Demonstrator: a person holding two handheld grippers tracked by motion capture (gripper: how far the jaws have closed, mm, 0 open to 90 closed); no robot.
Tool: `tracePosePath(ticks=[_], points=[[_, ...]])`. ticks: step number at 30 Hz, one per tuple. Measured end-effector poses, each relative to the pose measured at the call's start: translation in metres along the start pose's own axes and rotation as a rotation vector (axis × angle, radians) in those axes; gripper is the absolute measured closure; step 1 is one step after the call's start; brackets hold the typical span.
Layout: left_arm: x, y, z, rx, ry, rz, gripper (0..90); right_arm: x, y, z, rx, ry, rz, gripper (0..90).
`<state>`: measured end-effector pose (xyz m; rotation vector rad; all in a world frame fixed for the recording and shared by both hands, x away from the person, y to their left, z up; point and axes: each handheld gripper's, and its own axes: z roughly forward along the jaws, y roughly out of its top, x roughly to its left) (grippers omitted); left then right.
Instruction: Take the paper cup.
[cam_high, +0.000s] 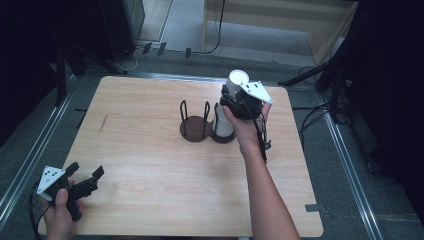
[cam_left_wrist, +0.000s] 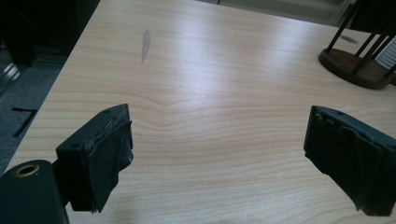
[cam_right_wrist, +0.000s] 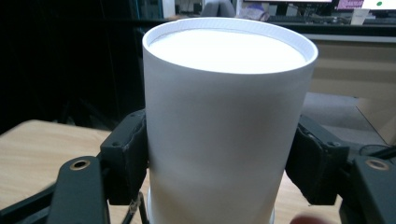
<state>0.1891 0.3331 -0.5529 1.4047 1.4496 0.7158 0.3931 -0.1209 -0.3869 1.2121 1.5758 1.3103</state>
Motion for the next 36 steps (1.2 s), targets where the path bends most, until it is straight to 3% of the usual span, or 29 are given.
tracePosePath(ticks=[12,20,23,25,31,33,36], points=[[0.002,-0.001,-0.002,-0.021,-0.017,-0.016,8.7,-0.006,0.027,-0.028,-0.078,0.014,0.032,29.7],[0.0,-0.001,-0.003,-0.018,-0.019,-0.003,8.7,-0.007,0.034,-0.049,-0.087,0.027,0.015,29.6],[0.0,-0.002,-0.003,-0.02,-0.015,-0.008,10.7,-0.007,0.033,-0.058,-0.089,0.041,0.019,29.5],[0.0,-0.002,-0.003,-0.029,-0.002,-0.019,18.9,-0.007,0.03,-0.064,-0.086,0.044,0.019,29.5],[0.002,-0.001,-0.003,-0.005,-0.014,-0.028,14.1,-0.009,0.017,-0.078,-0.061,0.047,0.02,29.5],[0.002,-0.001,-0.002,0.031,-0.013,-0.016,9.1,-0.011,0.013,-0.083,-0.058,0.038,-0.001,29.4],[0.0,0.0,-0.002,0.055,-0.02,0.011,4.9,-0.015,0.006,-0.091,-0.047,0.043,0.008,29.4]])
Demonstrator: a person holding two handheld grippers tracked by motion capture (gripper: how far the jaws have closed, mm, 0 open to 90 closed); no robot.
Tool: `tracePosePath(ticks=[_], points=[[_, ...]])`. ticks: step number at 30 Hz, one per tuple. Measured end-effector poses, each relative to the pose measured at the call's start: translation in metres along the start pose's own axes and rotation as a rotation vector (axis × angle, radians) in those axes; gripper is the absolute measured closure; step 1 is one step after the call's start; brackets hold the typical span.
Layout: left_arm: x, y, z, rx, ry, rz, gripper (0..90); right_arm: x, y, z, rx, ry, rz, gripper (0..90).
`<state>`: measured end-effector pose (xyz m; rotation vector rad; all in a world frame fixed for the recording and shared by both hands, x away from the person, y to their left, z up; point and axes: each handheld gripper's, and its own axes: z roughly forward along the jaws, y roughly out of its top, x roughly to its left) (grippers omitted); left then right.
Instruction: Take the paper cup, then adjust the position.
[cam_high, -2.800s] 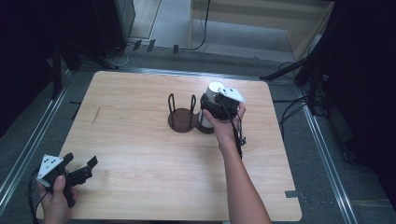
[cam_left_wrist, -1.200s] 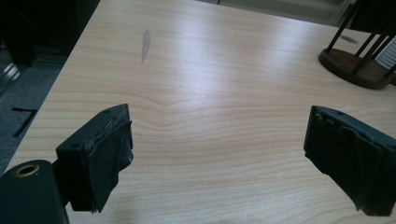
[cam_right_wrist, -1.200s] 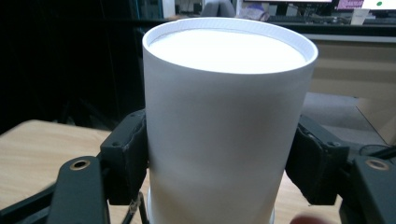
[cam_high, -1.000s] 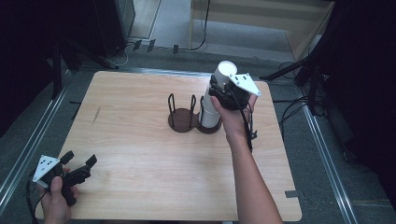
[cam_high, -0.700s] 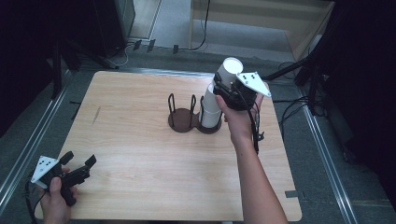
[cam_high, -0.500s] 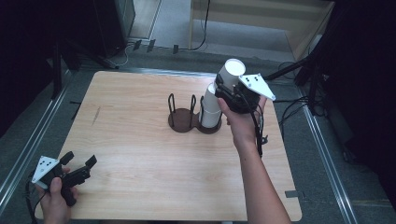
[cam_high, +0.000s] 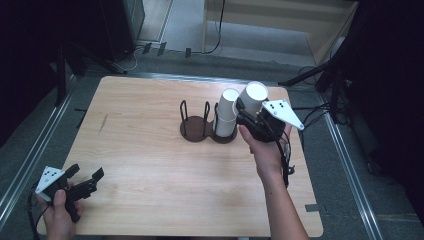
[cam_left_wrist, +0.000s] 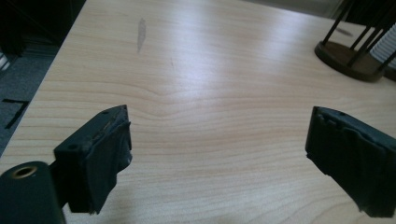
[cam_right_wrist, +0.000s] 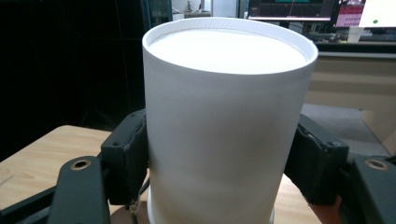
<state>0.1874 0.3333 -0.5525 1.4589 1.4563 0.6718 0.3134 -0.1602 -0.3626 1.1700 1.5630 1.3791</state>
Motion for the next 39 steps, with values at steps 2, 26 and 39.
tracePosePath(ticks=[2,26,39], points=[[-0.001,0.0,0.0,0.006,-0.007,0.016,1.9,-0.003,-0.005,-0.006,0.01,-0.004,0.018,29.3],[-0.031,0.014,0.009,0.05,0.013,0.121,1.9,0.015,-0.094,-0.042,0.108,-0.011,-0.029,29.2],[-0.068,0.042,0.024,0.041,-0.072,0.1,1.9,0.03,-0.116,-0.047,0.126,0.04,-0.045,29.1]])
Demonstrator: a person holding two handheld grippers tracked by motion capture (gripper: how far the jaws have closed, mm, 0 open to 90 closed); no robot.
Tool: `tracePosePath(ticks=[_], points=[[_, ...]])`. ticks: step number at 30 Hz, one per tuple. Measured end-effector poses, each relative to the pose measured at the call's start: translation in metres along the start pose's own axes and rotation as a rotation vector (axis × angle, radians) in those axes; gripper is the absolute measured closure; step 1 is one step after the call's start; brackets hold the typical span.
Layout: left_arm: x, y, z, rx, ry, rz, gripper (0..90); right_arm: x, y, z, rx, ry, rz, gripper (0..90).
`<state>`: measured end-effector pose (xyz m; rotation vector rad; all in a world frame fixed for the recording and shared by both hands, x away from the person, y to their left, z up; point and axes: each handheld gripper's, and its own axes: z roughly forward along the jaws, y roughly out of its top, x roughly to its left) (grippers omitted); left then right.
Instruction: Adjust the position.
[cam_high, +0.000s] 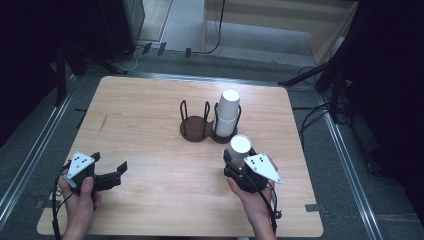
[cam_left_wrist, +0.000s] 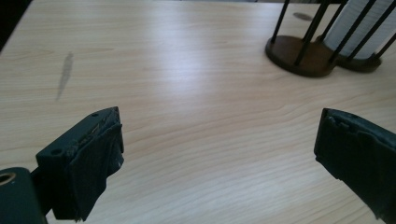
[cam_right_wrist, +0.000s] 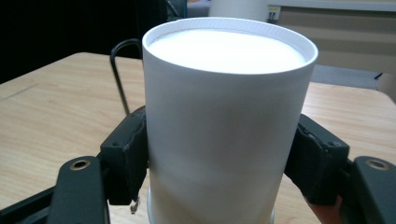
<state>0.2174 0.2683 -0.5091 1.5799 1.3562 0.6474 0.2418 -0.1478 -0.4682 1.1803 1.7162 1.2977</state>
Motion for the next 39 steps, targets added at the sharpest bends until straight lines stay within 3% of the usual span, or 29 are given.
tracePosePath(ticks=[4,7,13,15,17,20,24,32,39], points=[[-0.008,0.007,0.002,0.01,-0.035,0.011,2.0,0.01,-0.004,0.002,0.002,0.037,-0.008,29.1],[-0.019,0.01,0.004,0.029,-0.076,0.052,2.0,0.017,-0.006,0.003,0.007,0.055,-0.026,29.1],[-0.042,0.017,0.003,0.02,-0.206,0.075,2.0,0.028,-0.013,0.004,0.022,0.076,-0.057,29.1],[-0.055,0.021,0.002,0.025,-0.227,0.113,2.3,0.031,-0.017,0.004,0.034,0.08,-0.055,29.2],[-0.064,0.023,0.001,0.028,-0.244,0.121,5.6,0.036,-0.019,0.005,0.039,0.087,-0.057,29.2],[-0.075,0.026,0.0,0.038,-0.305,0.123,6.3,0.045,-0.022,0.006,0.04,0.104,-0.077,29.2],[-0.088,0.028,-0.002,0.054,-0.361,0.164,7.0,0.057,-0.024,0.006,0.043,0.132,-0.094,29.3],[-0.108,0.027,-0.002,0.065,-0.387,0.195,11.7,0.077,-0.031,0.008,0.051,0.171,-0.134,29.5],[-0.116,0.025,-0.001,0.067,-0.41,0.208,13.8,0.093,-0.036,0.007,0.051,0.231,-0.165,29.7]])
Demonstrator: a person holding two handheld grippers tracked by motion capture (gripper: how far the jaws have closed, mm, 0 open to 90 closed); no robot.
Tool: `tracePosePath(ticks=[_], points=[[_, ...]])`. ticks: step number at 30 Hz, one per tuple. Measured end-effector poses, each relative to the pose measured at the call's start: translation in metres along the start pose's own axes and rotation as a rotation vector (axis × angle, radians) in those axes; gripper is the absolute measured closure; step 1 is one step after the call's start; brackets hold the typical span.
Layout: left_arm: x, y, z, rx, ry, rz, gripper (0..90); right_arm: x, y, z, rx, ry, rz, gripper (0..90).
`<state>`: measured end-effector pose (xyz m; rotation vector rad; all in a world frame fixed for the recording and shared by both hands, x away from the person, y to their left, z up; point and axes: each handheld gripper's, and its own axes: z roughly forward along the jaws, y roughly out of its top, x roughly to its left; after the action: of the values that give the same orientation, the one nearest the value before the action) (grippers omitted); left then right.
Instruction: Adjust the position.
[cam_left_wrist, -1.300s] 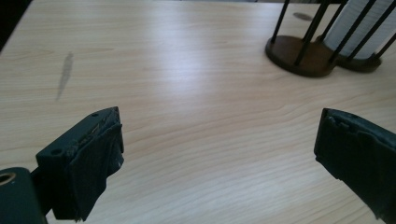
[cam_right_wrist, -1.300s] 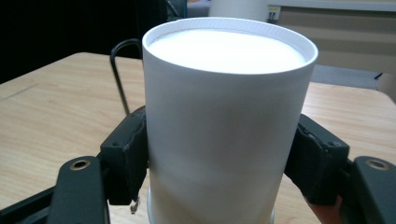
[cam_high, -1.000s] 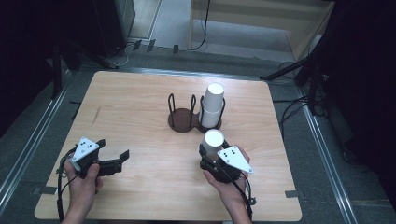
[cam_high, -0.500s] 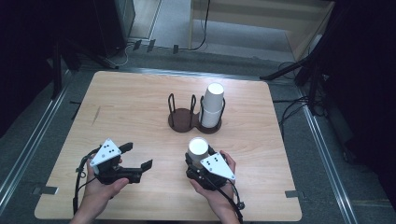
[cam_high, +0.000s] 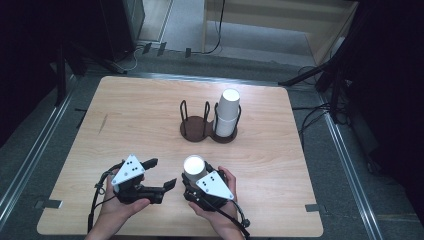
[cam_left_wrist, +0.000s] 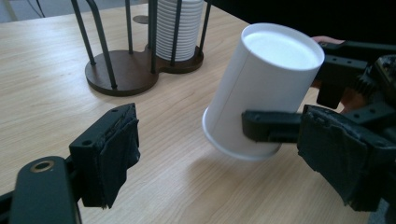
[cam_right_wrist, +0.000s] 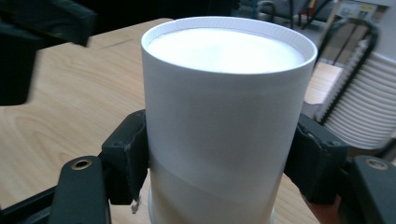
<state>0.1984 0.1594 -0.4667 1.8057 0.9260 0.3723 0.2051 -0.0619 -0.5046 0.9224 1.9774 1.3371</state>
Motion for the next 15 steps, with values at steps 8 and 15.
tracePosePath(ticks=[8,15], points=[[-0.007,0.0,0.004,0.014,-0.027,0.018,14.8,0.016,-0.001,0.003,-0.011,0.08,-0.023,29.8],[-0.012,0.0,0.006,0.026,-0.033,0.042,15.3,0.025,-0.003,0.003,-0.017,0.122,-0.043,29.8]])
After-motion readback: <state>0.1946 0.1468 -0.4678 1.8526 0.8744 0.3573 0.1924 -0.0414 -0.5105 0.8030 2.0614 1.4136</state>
